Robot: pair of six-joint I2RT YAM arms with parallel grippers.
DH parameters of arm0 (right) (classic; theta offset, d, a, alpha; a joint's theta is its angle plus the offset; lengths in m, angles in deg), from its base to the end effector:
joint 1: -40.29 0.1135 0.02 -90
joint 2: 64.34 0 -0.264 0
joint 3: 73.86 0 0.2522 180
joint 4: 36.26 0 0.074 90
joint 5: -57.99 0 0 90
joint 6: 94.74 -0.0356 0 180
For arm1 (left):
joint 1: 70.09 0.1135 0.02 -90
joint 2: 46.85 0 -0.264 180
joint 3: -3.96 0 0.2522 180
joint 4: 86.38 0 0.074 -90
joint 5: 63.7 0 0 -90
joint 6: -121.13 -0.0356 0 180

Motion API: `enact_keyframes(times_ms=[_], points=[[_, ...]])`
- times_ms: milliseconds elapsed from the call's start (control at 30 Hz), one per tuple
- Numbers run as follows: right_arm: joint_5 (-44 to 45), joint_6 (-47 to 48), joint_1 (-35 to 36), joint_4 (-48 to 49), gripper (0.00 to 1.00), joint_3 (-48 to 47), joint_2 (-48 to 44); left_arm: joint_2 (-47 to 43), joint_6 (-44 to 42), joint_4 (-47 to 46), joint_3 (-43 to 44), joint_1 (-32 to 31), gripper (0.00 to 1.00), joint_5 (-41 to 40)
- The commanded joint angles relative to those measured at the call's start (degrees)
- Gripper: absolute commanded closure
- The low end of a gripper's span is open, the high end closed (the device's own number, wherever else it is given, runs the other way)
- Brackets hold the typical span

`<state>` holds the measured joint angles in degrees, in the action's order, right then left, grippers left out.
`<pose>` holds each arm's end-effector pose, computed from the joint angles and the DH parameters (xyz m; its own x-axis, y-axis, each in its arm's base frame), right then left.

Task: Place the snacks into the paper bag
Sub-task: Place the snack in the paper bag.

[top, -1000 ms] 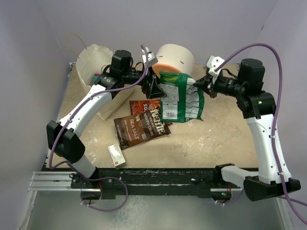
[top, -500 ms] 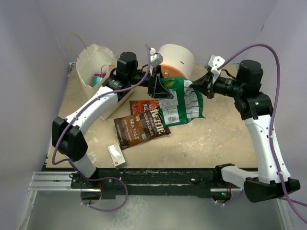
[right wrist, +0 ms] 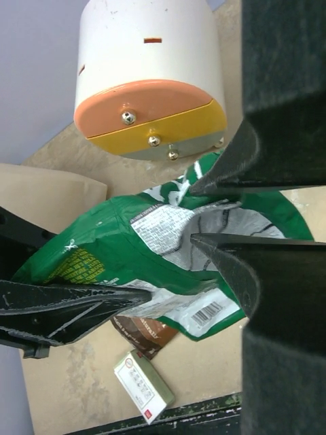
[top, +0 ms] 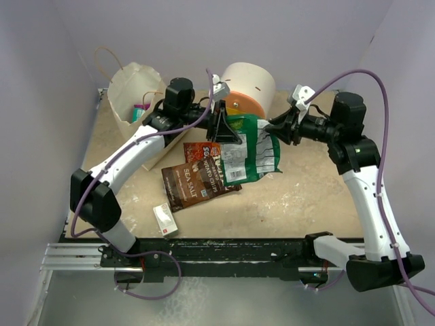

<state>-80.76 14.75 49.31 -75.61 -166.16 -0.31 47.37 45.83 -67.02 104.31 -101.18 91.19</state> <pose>0.2152 0.0613 0.4516 0.0987 -0.2071 -0.9733 -0.8477 0.4948 -0.1912 0.3061 -0.2222 0.3833 -0.4367 0.1376 -0.8890 0.8924 -0.0588 -0.4475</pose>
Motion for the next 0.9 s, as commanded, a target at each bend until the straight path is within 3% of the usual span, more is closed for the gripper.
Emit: enact_keyframes(times_ms=[0,200,333,433,633,867], points=[[1.0,-0.1,-0.1,1.6,0.62,0.6,-2.2,-5.7,-5.5,2.9,4.6,1.5,0.92,-0.3],[1.4,0.1,-1.8,1.0,0.35,1.1,-3.8,-8.3,-4.2,4.9,6.8,7.8,0.99,-2.2],[2.0,0.1,-3.2,0.9,0.32,1.7,-4.6,-10.4,-5.5,8.7,10.1,12.3,0.99,-3.1],[3.0,0.1,-3.8,0.7,0.32,2.5,-5.1,-11.7,-11.8,16.6,15.7,14.0,0.99,-7.4],[4.3,0.6,-4.5,1.0,0.31,4.2,-5.6,-12.4,-22.9,28.8,29.4,14.7,1.0,-24.9],[4.6,0.9,-4.9,1.5,0.31,5.2,-5.8,-10.5,-29.3,29.6,42.0,15.1,1.0,-48.6]])
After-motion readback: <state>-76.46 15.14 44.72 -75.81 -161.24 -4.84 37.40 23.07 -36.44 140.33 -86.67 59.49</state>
